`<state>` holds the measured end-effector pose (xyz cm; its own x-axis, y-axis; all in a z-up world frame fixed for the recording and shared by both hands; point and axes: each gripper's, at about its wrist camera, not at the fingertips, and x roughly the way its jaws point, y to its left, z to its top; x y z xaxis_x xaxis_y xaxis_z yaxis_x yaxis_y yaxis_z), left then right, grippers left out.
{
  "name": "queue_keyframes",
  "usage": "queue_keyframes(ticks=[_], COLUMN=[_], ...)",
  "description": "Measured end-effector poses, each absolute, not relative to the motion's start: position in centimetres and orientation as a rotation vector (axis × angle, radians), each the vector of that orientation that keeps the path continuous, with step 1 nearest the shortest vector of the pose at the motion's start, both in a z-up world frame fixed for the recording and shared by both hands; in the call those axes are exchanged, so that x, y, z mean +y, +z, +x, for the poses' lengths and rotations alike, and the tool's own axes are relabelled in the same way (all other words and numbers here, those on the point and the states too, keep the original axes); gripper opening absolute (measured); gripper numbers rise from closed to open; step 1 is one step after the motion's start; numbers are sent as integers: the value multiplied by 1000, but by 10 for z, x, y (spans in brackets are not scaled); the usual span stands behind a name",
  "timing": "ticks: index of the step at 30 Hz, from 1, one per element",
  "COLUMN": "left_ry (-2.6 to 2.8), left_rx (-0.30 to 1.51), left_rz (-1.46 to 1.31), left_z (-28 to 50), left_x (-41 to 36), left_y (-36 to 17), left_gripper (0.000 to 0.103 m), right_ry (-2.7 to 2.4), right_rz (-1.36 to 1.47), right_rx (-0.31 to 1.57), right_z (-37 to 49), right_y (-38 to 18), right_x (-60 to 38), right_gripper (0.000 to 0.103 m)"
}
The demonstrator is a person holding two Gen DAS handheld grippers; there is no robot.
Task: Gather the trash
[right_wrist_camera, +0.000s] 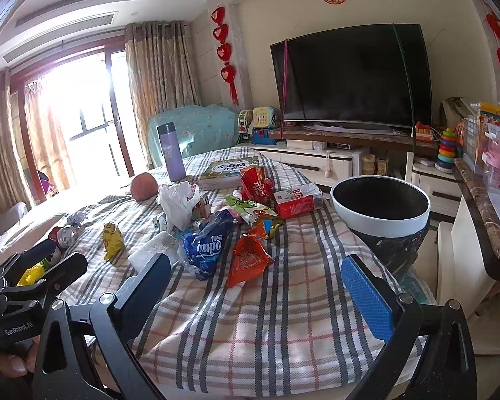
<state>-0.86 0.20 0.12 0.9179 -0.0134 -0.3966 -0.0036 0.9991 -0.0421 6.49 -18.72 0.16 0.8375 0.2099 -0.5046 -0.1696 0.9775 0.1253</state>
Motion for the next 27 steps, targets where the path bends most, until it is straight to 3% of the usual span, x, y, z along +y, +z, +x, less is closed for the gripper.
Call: queue_keyframes(ticks=[27], left_ry=[-18], left_rx=[443], left_rz=[-68], left_z=[0], left_x=[8], left_y=[-6], left_gripper=[102], right_ry=[210], right_rz=[95], right_rx=[577], right_z=[69], right_y=[-6], right_x=[-187], right_gripper=[103])
